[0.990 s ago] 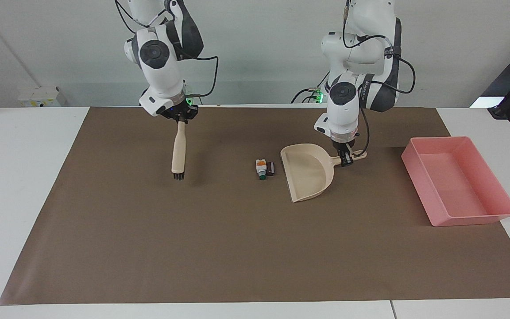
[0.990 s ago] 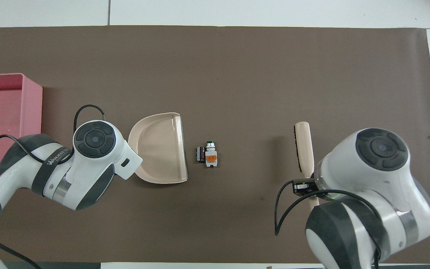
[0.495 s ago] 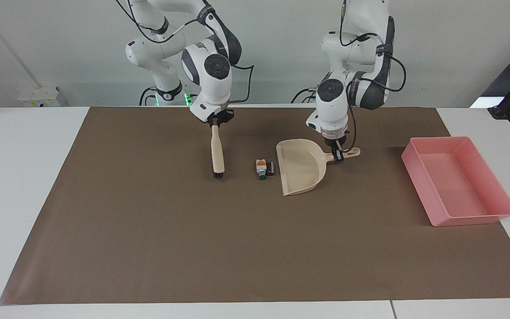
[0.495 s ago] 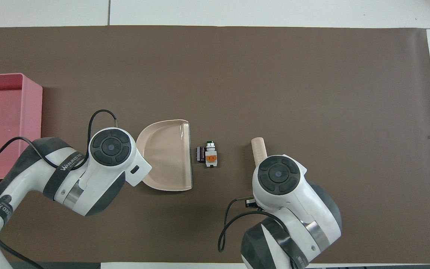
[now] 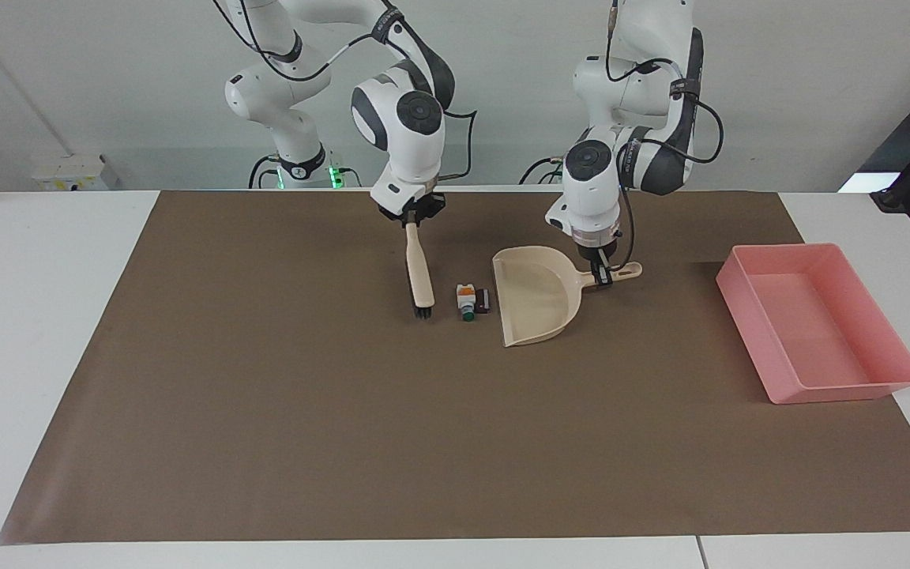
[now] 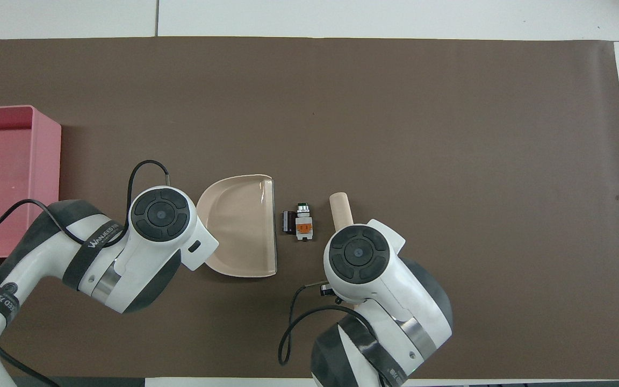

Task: Clean e-waste and dump in bin

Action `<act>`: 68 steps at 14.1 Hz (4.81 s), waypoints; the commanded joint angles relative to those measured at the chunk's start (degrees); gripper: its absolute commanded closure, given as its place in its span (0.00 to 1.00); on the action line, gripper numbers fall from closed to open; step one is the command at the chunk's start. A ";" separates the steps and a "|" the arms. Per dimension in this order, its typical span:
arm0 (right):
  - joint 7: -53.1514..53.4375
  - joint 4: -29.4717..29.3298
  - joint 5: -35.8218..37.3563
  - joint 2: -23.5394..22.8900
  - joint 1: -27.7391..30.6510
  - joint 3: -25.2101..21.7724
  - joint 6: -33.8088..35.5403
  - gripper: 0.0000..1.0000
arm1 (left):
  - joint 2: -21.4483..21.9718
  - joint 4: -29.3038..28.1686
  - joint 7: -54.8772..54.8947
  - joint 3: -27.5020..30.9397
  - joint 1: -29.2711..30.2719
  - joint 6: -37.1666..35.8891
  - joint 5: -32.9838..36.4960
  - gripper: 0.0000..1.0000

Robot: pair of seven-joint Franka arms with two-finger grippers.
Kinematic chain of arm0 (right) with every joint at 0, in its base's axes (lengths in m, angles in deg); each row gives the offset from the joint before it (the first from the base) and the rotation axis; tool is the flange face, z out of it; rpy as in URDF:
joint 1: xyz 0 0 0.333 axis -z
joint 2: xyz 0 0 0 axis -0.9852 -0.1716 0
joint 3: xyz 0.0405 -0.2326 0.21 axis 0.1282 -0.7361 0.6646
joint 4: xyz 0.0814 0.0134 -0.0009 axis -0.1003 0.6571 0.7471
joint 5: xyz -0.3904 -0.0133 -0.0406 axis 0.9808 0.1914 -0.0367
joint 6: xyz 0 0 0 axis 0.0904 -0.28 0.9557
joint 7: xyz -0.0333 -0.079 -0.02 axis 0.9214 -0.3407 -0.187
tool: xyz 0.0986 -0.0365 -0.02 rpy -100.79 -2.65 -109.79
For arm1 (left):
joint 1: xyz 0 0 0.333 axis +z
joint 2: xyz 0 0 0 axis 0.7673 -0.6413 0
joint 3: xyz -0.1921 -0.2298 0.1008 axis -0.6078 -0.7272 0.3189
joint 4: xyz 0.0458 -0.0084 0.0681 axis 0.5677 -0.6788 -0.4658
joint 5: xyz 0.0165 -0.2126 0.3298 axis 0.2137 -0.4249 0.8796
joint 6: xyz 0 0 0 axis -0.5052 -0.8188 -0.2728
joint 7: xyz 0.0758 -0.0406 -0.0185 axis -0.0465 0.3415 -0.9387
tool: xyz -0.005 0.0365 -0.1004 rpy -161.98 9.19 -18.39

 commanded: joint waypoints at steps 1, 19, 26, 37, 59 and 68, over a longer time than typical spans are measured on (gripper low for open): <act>4.79 -4.84 0.66 -6.48 -3.46 -0.11 -0.14 1.00 | 2.10 -1.91 0.66 0.49 -0.88 -0.65 1.09 1.00; -3.53 -10.56 -23.78 -10.03 -5.76 1.12 -14.31 1.00 | 2.54 -4.28 0.83 0.31 1.66 4.88 1.01 0.99; -1.69 -10.12 -14.49 1.56 5.99 0.85 3.87 1.00 | 2.19 -5.08 5.92 0.31 5.35 9.28 -1.96 1.00; -30.21 -5.40 1.36 8.43 41.59 0.76 13.76 1.00 | 6.05 2.82 29.03 1.28 15.98 -0.55 -18.94 1.00; -47.04 11.50 5.23 6.15 57.88 0.94 -8.05 1.00 | -1.31 33.65 70.00 4.00 62.90 -31.13 -47.41 0.99; -50.12 13.52 3.12 6.15 58.05 0.85 -10.43 0.71 | -13.01 57.84 70.09 14.97 64.95 -42.22 -50.58 0.98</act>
